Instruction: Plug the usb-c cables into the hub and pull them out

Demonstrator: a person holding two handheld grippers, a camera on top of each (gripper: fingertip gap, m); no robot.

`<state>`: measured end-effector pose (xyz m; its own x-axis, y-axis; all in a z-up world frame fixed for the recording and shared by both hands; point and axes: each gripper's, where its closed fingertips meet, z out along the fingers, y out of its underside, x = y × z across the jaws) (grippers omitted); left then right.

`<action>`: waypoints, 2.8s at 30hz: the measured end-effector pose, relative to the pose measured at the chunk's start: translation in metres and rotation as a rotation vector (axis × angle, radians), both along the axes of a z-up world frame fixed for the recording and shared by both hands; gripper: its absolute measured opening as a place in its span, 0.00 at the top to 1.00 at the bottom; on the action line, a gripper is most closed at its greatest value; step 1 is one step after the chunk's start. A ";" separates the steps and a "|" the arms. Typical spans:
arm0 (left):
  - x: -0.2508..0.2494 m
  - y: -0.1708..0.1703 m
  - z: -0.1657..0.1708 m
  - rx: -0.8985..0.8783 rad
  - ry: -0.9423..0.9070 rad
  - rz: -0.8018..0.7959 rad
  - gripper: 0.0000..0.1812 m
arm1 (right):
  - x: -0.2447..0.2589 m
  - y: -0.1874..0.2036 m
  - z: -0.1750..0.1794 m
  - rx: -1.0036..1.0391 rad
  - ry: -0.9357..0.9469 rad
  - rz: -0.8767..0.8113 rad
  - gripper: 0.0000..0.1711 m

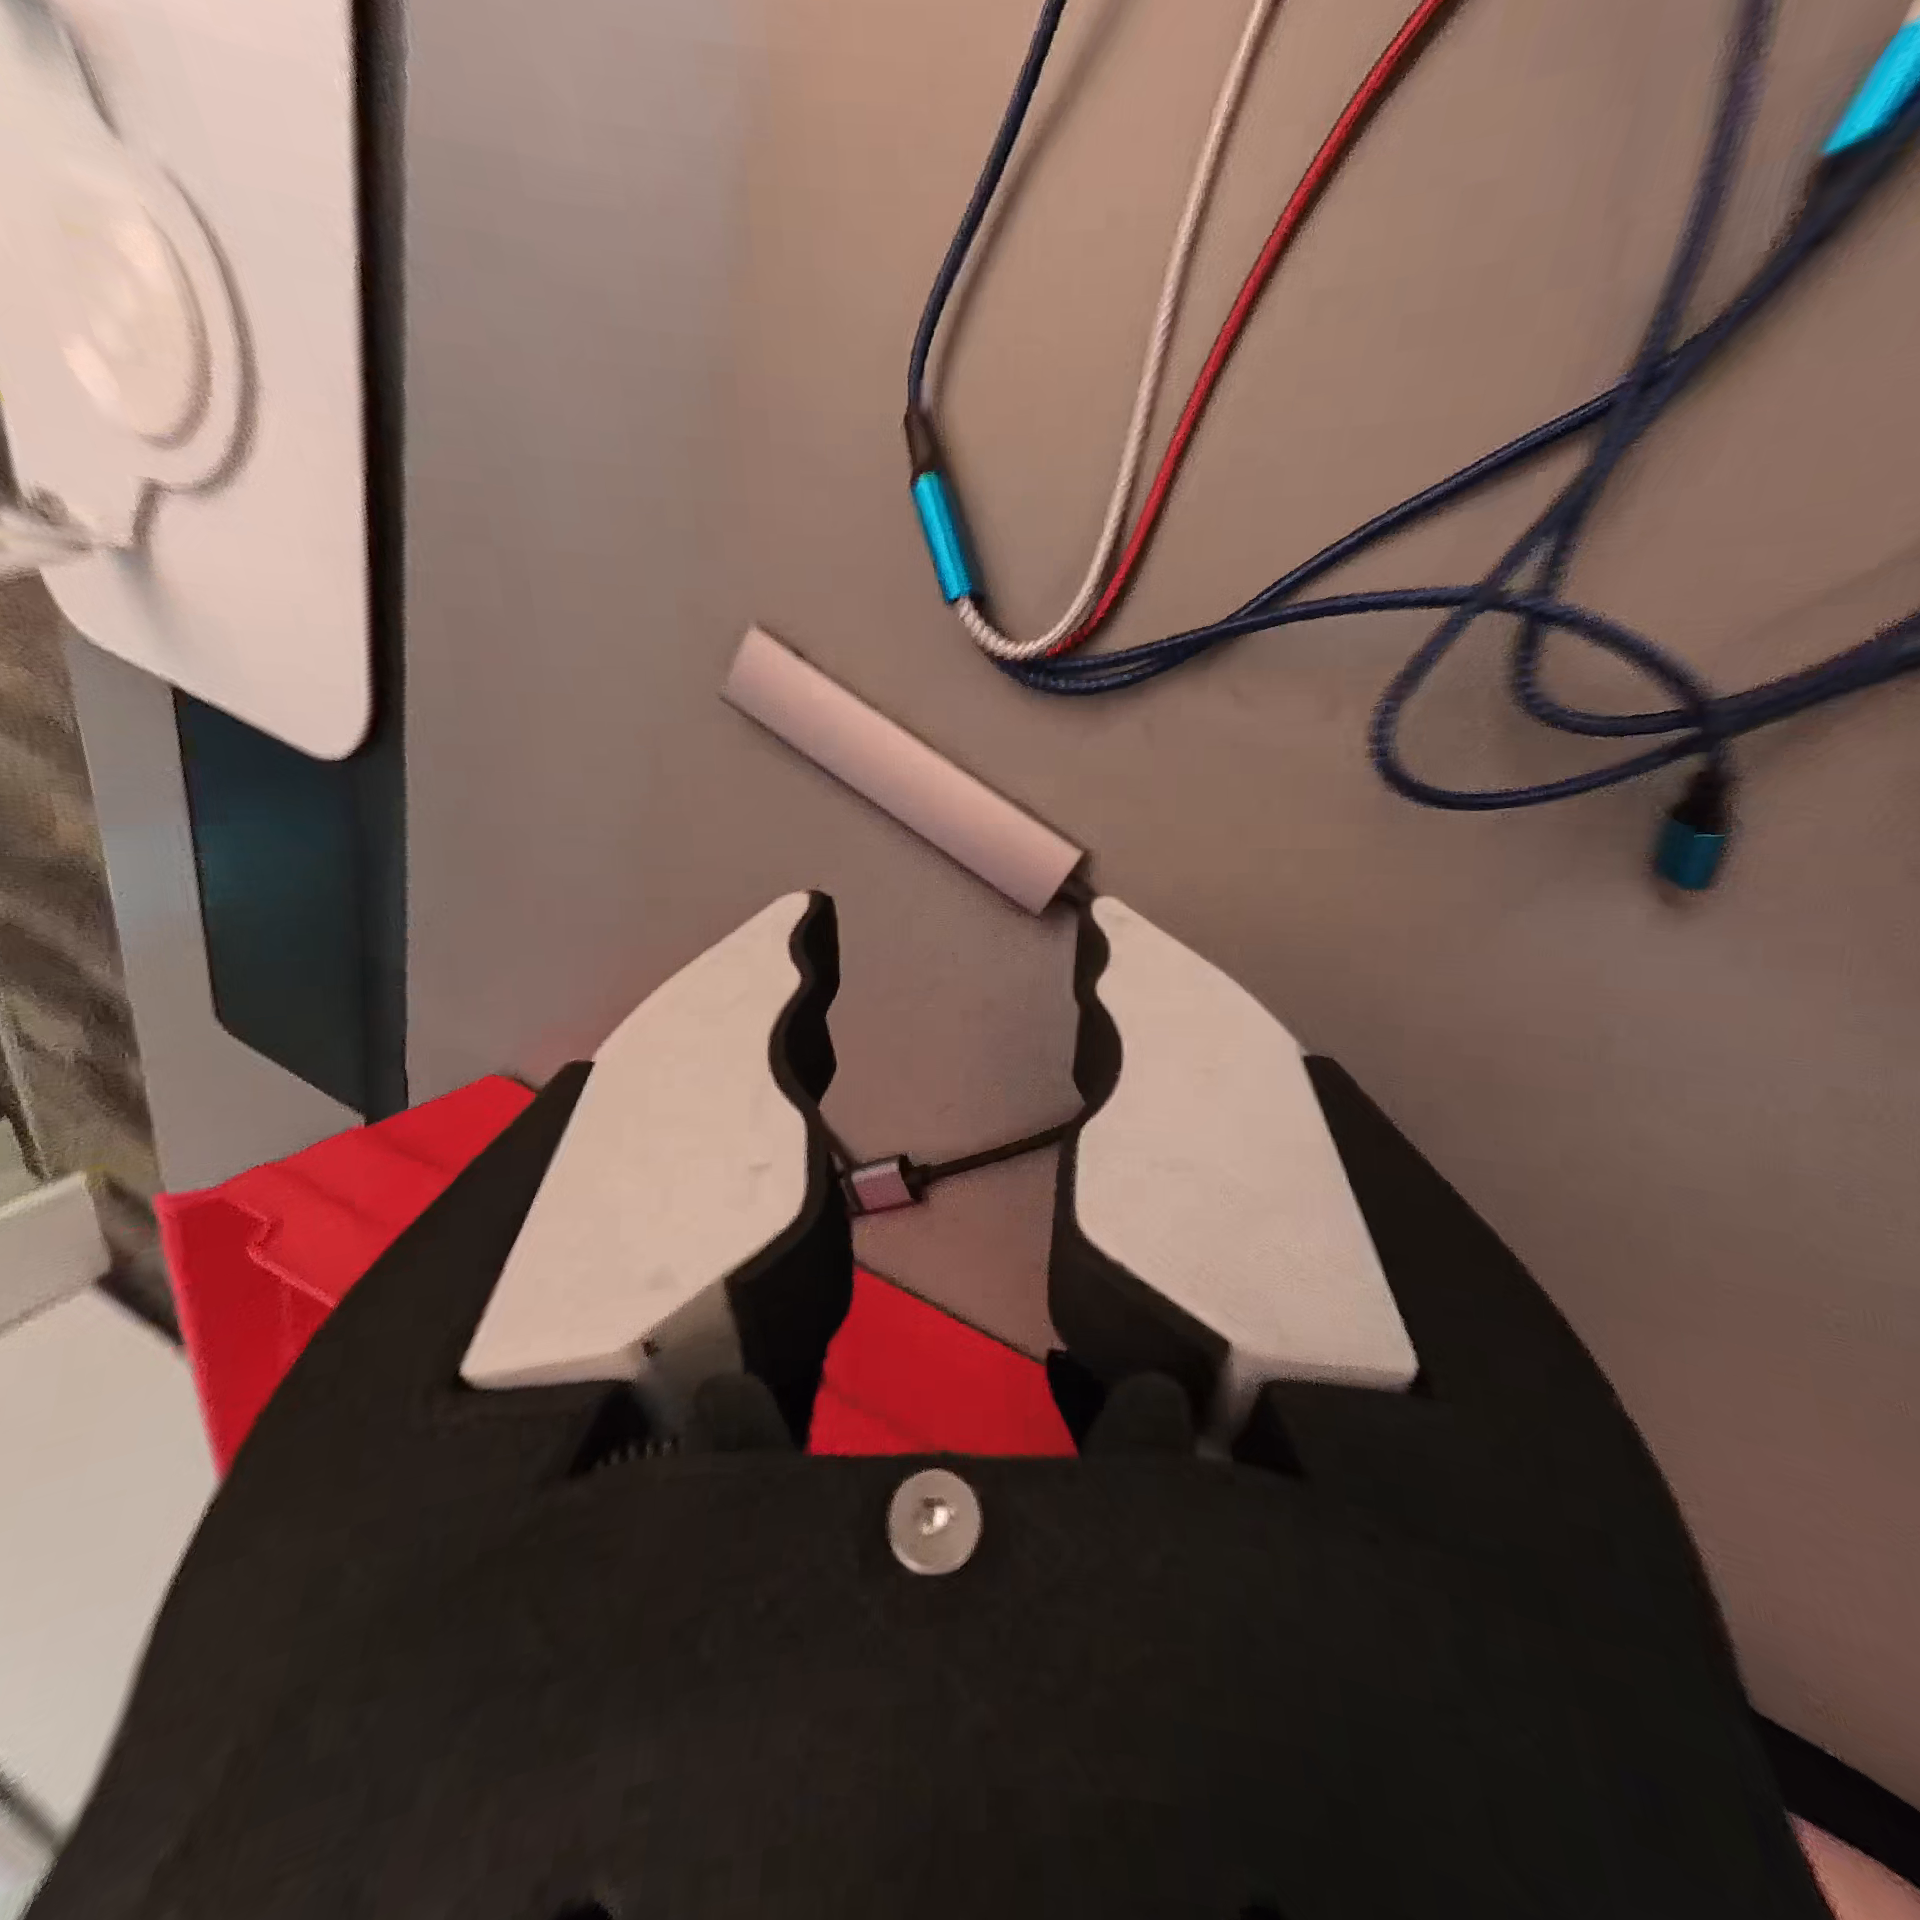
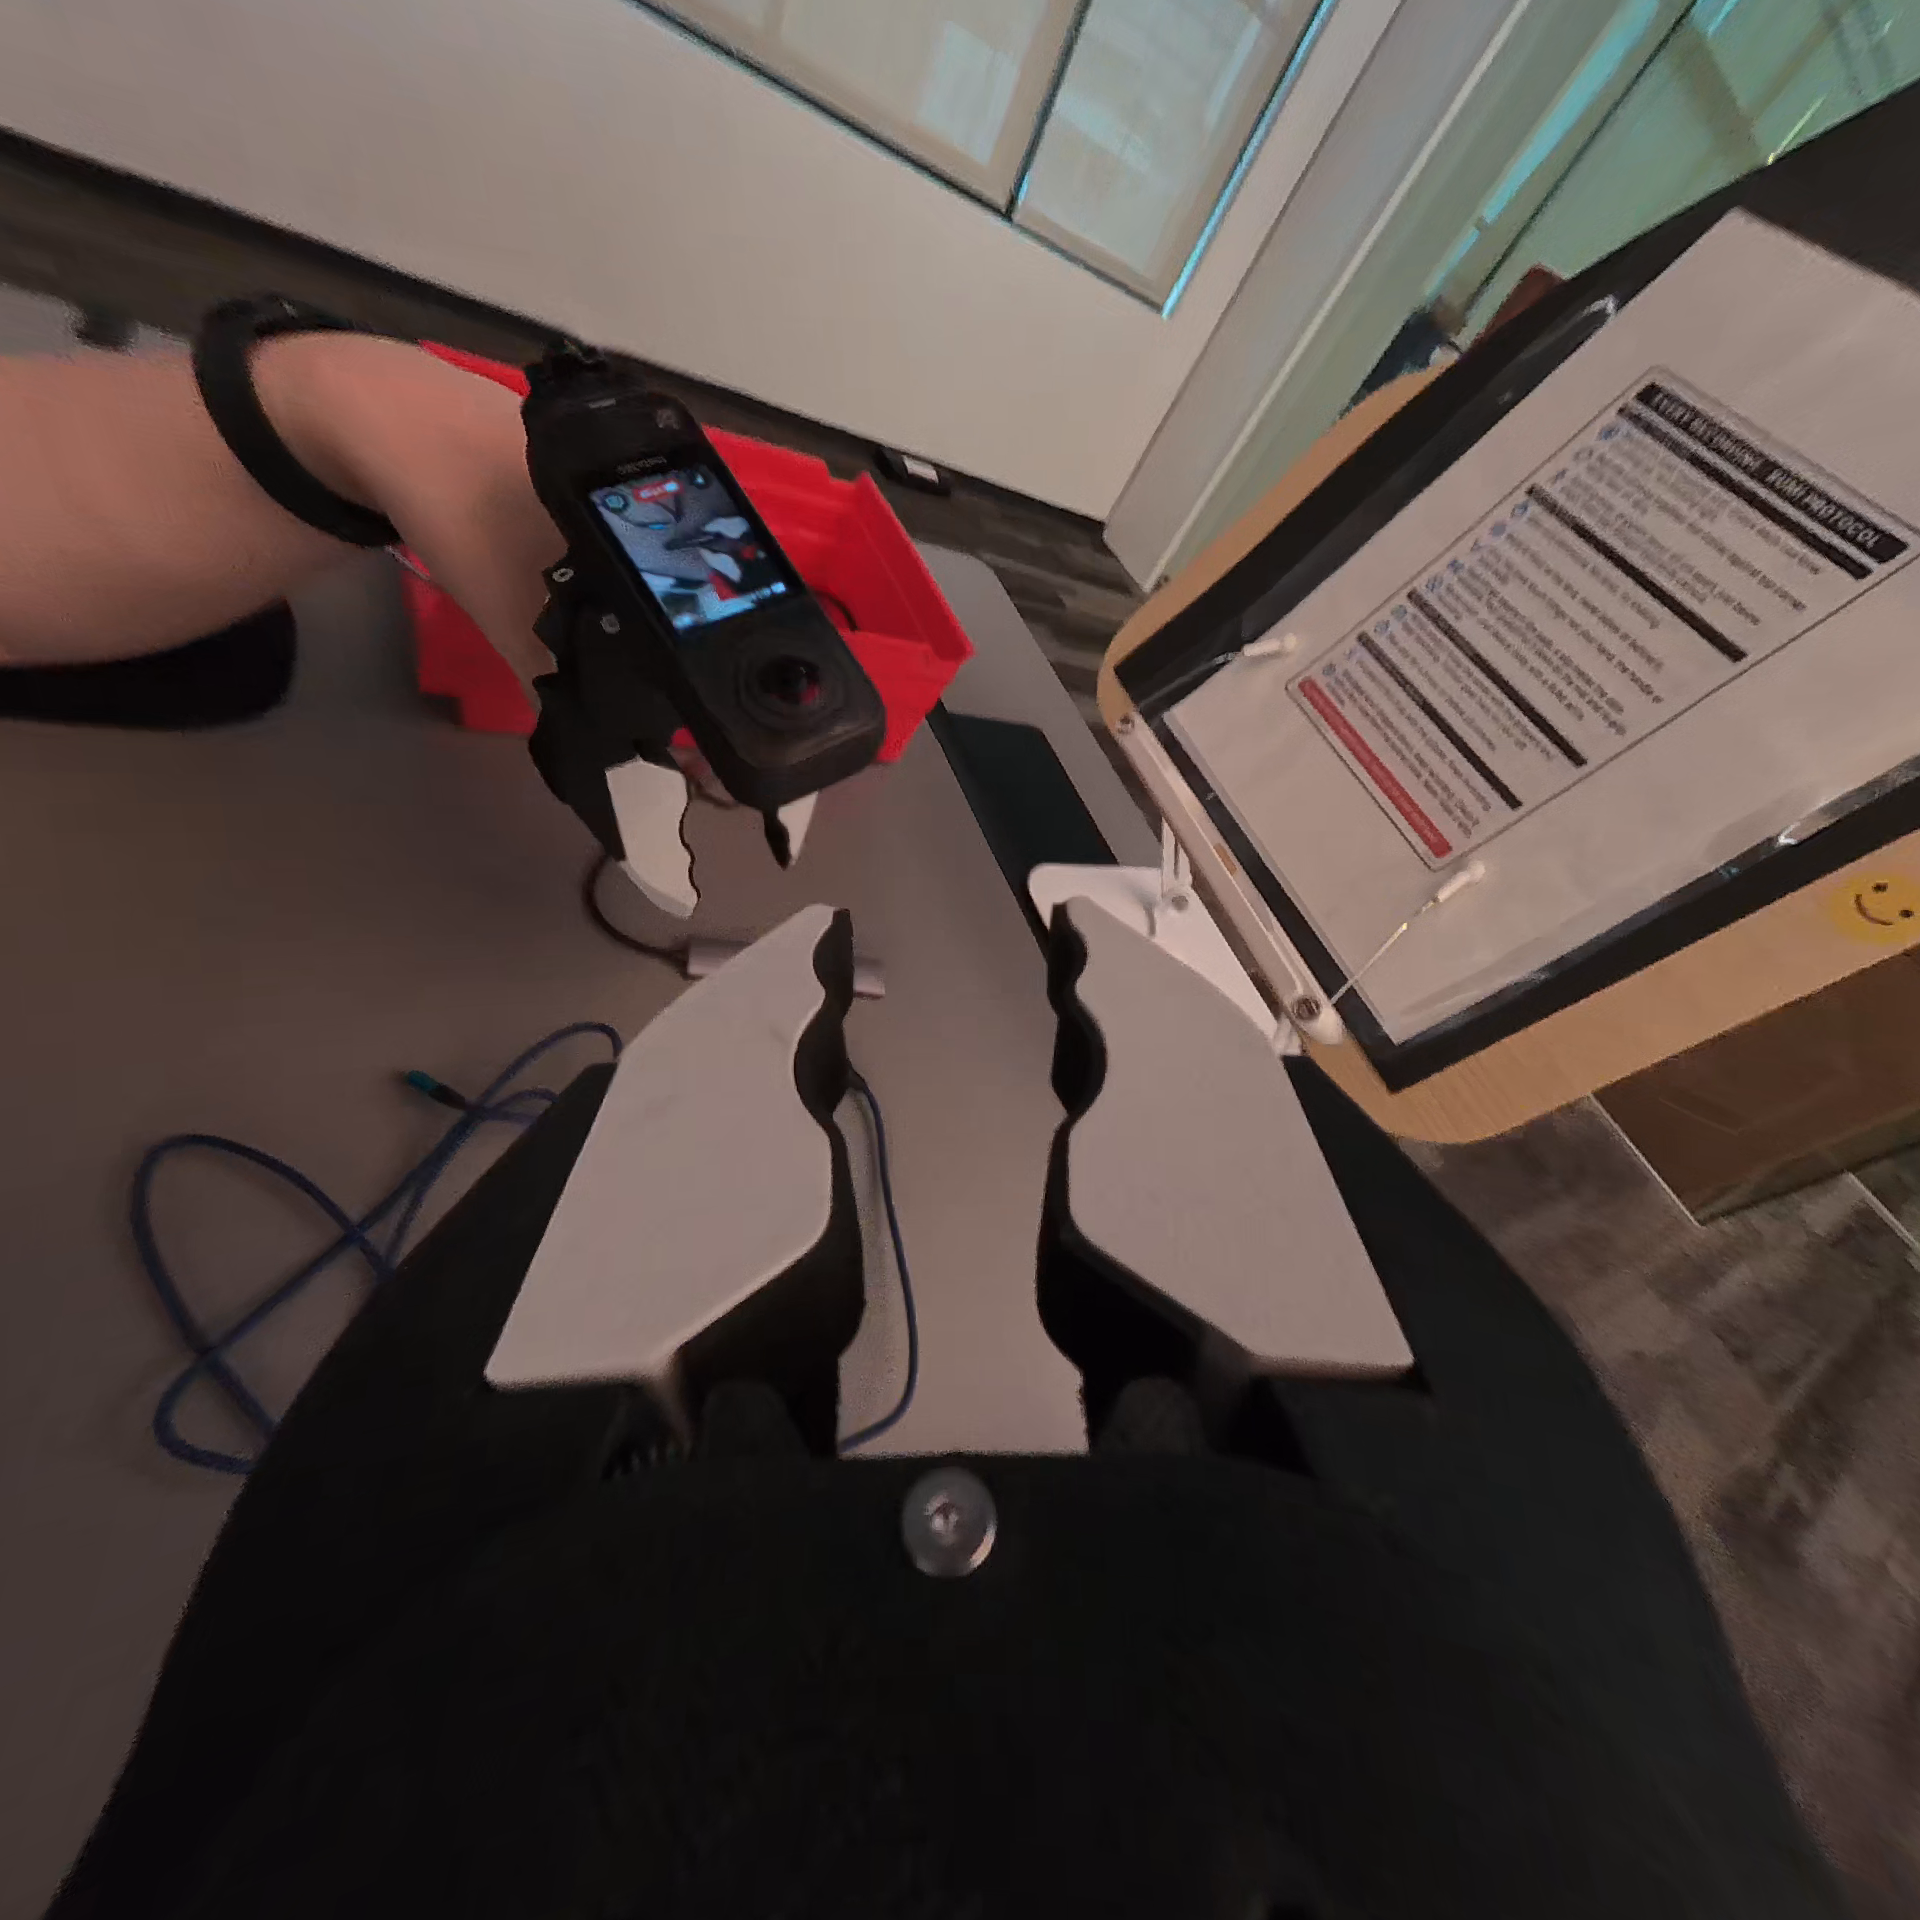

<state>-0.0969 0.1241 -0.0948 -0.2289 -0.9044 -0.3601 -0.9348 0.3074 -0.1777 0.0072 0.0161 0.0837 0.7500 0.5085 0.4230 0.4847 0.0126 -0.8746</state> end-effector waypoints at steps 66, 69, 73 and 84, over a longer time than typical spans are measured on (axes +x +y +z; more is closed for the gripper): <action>0.019 -0.058 -0.031 -0.225 0.059 -0.378 0.92 | -0.047 -0.004 -0.088 -0.406 -0.140 0.222 0.81; 0.011 -0.074 -0.048 -0.278 0.138 -0.451 0.90 | -0.050 -0.008 -0.087 -0.405 -0.154 0.233 0.81; 0.005 -0.089 -0.052 -0.363 0.166 -0.498 0.86 | -0.050 -0.013 -0.091 -0.423 -0.200 0.240 0.81; -0.013 -0.112 -0.057 -0.504 0.234 -0.599 0.84 | -0.042 -0.059 -0.076 -0.445 -0.203 0.337 0.81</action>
<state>-0.1094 0.0122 -0.1518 -0.7435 -0.6456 0.1742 -0.6676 0.7017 -0.2488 -0.0346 -0.0429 0.0077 0.4423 0.8661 0.2326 0.6759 -0.1514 -0.7213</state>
